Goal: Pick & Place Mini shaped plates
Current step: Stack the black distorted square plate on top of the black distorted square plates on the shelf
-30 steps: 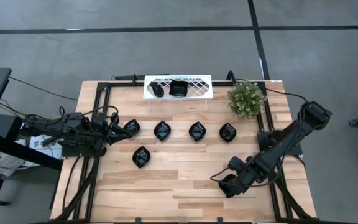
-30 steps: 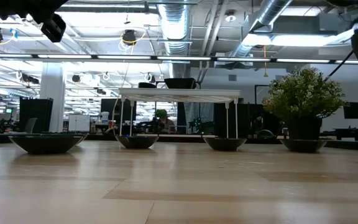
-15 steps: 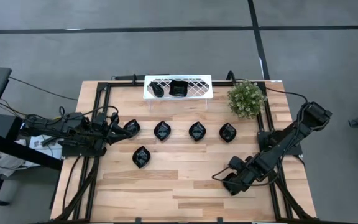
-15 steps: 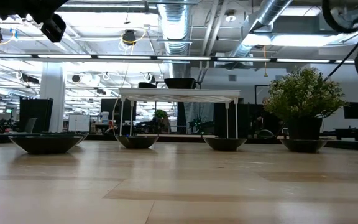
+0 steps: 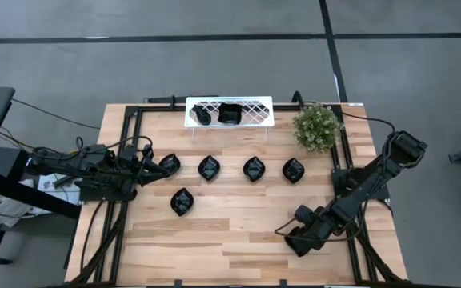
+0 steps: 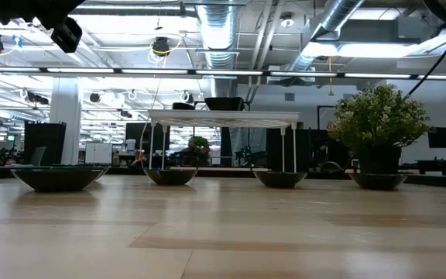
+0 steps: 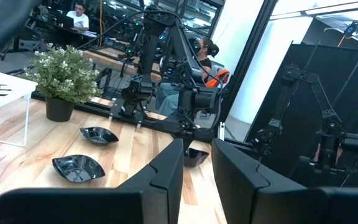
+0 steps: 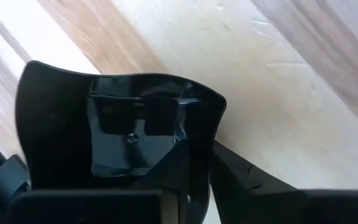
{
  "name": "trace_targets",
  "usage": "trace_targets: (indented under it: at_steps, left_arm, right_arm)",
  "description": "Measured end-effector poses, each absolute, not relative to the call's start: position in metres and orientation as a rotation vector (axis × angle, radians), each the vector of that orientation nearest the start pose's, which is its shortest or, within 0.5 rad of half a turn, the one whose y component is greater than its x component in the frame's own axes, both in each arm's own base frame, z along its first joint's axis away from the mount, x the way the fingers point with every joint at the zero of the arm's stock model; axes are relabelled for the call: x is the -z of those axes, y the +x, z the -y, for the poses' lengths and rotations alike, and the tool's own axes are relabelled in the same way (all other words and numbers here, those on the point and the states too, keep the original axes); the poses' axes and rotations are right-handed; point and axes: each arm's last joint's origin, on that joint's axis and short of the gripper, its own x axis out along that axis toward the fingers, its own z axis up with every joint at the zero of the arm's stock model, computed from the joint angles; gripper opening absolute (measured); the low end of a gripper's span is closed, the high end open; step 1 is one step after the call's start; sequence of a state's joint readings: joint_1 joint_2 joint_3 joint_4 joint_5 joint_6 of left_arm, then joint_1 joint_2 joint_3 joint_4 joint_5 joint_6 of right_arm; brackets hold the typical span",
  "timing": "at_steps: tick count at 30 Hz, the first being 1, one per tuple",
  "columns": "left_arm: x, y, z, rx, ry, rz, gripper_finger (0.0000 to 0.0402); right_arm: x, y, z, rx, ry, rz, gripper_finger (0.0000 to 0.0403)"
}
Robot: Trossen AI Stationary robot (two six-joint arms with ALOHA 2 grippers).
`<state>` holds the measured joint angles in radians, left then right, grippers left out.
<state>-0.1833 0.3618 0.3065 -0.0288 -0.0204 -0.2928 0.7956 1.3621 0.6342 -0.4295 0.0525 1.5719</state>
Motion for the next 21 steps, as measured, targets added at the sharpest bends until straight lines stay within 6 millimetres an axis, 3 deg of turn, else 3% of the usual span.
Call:
trace_targets:
  at_steps: [16, 21]
  left_arm:
    - [-0.2352, 0.1155, 0.0209, 0.15, -0.283, -0.107, 0.0086]
    - [-0.2352, 0.1155, 0.0208, 0.149, -0.283, -0.107, 0.0086]
  right_arm:
    - [-0.1571, 0.163, -0.1642, 0.261, 0.895, -1.235, 0.0051]
    - [-0.1578, 0.164, -0.1652, 0.246, 0.902, -1.227, 0.003]
